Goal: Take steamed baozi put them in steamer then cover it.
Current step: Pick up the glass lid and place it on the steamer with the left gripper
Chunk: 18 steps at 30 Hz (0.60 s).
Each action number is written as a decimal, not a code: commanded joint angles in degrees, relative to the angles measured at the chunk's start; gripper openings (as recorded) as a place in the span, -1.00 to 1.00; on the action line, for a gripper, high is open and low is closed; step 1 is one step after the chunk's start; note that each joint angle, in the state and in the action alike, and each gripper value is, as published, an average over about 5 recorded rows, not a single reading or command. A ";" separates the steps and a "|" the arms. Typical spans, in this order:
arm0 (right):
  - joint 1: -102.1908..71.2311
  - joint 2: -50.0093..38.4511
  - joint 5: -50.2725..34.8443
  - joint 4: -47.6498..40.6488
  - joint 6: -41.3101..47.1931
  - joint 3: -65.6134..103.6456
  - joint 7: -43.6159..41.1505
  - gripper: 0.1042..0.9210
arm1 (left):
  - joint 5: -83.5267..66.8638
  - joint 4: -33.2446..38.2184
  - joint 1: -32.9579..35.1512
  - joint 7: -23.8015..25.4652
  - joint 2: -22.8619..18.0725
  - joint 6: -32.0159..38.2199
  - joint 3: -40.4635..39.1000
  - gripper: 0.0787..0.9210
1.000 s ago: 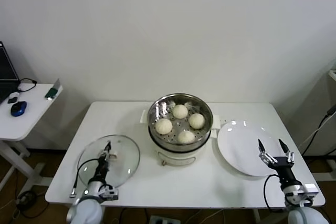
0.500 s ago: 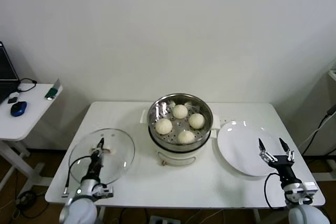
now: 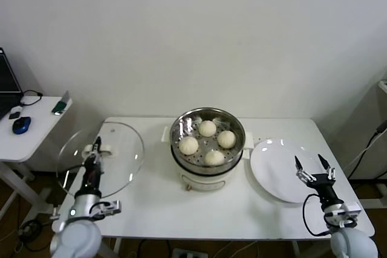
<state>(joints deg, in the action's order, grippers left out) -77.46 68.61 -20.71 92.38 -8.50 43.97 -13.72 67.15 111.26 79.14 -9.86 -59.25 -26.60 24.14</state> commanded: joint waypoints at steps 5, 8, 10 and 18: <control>4.40 -1.36 1.45 -3.03 0.25 -3.99 0.41 0.76 | -6.57 12.01 -17.71 11.56 11.22 -17.57 -20.18 -0.83; 5.34 -2.33 1.60 -3.73 0.59 -4.95 0.77 0.76 | -1.66 10.21 -23.80 15.39 7.70 -18.40 -26.35 -0.83; 5.83 -2.94 1.66 -4.10 0.76 -5.31 0.86 0.76 | 1.78 8.49 -27.26 17.84 4.57 -18.40 -29.46 -0.83; 6.42 -2.90 2.49 -4.99 0.67 -5.37 1.05 0.76 | 9.50 1.45 -32.74 24.89 -6.77 -18.40 -36.07 -0.83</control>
<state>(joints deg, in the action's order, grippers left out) -72.41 66.44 -18.92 88.75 -7.89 39.62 -12.81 67.69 117.89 59.12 4.37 -55.57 -40.91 2.26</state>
